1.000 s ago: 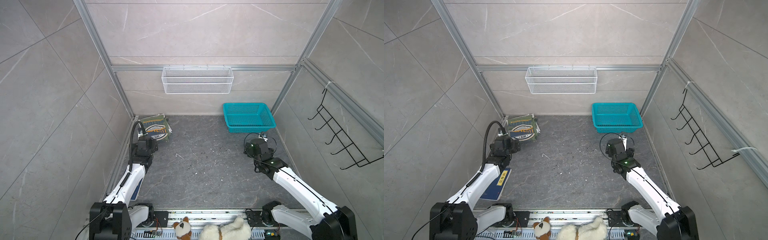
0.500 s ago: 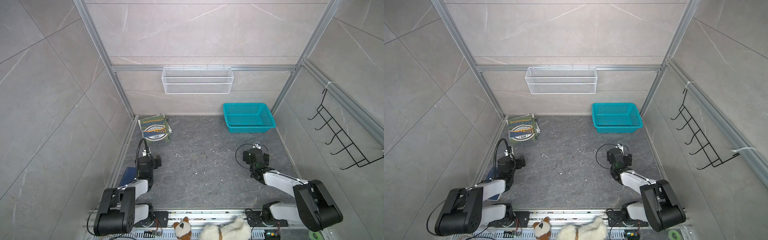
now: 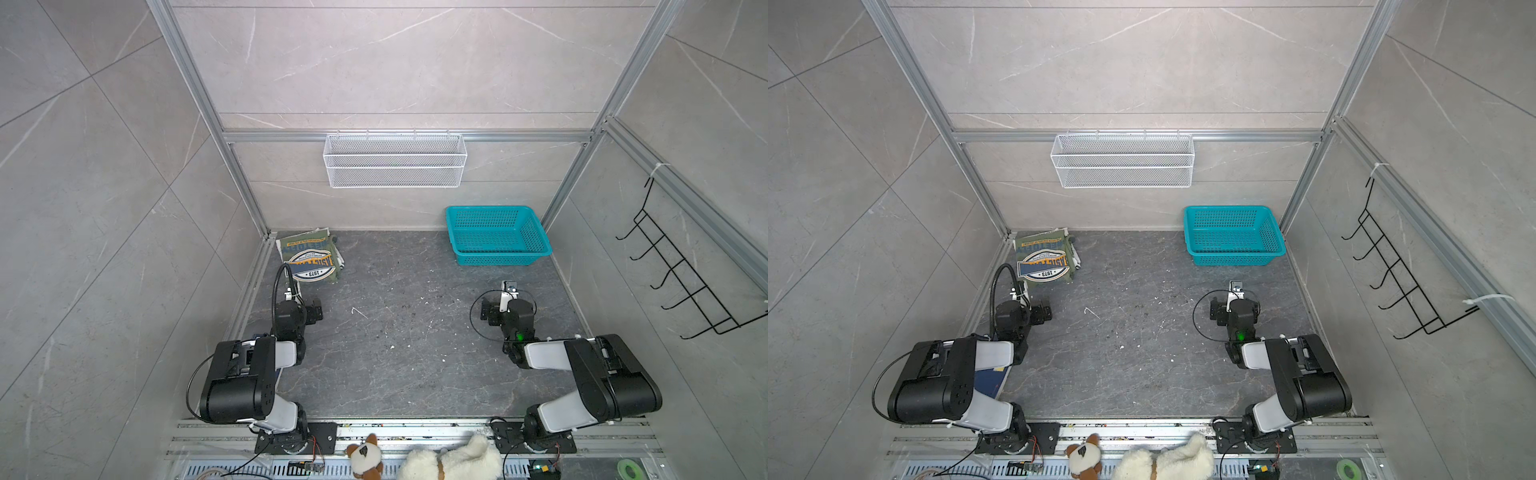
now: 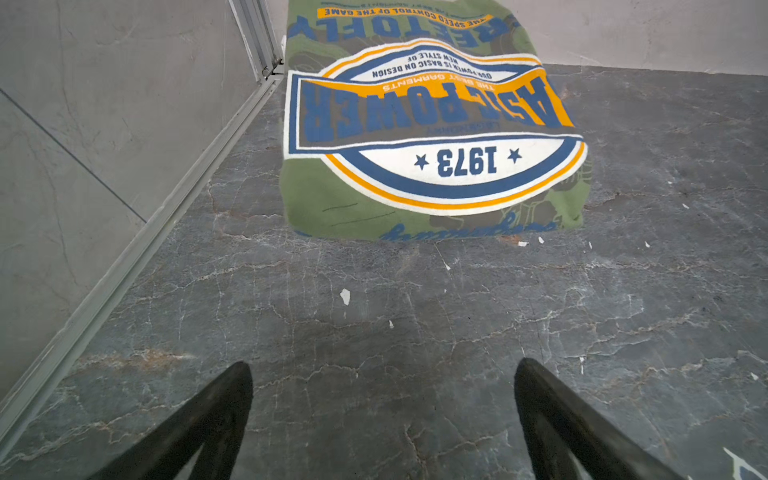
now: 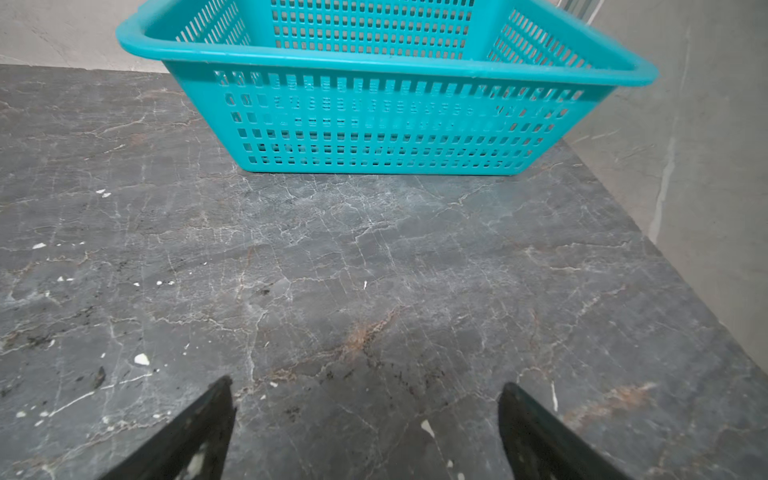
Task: Fold and stack the tank tops
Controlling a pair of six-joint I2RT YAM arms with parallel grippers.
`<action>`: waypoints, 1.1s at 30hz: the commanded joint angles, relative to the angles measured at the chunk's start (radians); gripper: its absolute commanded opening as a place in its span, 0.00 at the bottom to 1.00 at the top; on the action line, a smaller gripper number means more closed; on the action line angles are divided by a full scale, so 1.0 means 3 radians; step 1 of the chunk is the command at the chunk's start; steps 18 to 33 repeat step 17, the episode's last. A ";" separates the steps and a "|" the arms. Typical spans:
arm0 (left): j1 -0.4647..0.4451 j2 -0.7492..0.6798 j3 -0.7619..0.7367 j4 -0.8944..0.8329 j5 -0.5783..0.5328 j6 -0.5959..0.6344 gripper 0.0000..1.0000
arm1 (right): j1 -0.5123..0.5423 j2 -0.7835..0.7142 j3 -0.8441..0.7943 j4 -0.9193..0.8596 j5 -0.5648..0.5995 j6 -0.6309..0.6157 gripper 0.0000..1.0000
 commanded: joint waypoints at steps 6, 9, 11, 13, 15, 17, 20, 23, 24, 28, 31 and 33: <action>0.0013 -0.0020 0.0031 0.0075 0.0045 -0.0048 1.00 | -0.0001 0.0004 0.0057 0.0171 -0.0132 0.0002 0.99; 0.0012 -0.0020 0.0030 0.0075 0.0044 -0.0048 1.00 | 0.0000 0.0000 0.0061 0.0175 -0.0129 -0.0004 0.99; 0.0014 -0.0020 0.0030 0.0075 0.0045 -0.0046 1.00 | 0.0000 0.0004 0.0066 0.0160 -0.0132 -0.0004 0.99; 0.0012 -0.0020 0.0030 0.0075 0.0046 -0.0049 1.00 | -0.0002 0.0009 0.0074 0.0155 -0.0134 -0.0002 0.99; 0.0014 -0.0016 0.0034 0.0075 0.0047 -0.0050 1.00 | 0.0004 0.0000 0.0064 0.0162 -0.0132 -0.0006 0.99; 0.0014 -0.0020 0.0035 0.0075 0.0046 -0.0046 1.00 | 0.0003 -0.0003 0.0026 0.0224 -0.0113 -0.0015 0.99; 0.0014 -0.0020 0.0035 0.0075 0.0046 -0.0046 1.00 | 0.0003 -0.0003 0.0026 0.0224 -0.0113 -0.0015 0.99; 0.0014 -0.0020 0.0035 0.0075 0.0046 -0.0046 1.00 | 0.0003 -0.0003 0.0026 0.0224 -0.0113 -0.0015 0.99; 0.0014 -0.0020 0.0035 0.0075 0.0046 -0.0046 1.00 | 0.0003 -0.0003 0.0026 0.0224 -0.0113 -0.0015 0.99; 0.0014 -0.0020 0.0035 0.0075 0.0046 -0.0046 1.00 | 0.0003 -0.0003 0.0026 0.0224 -0.0113 -0.0015 0.99; 0.0014 -0.0020 0.0035 0.0075 0.0046 -0.0046 1.00 | 0.0003 -0.0003 0.0026 0.0224 -0.0113 -0.0015 0.99; 0.0014 -0.0020 0.0035 0.0075 0.0046 -0.0046 1.00 | 0.0003 -0.0003 0.0026 0.0224 -0.0113 -0.0015 0.99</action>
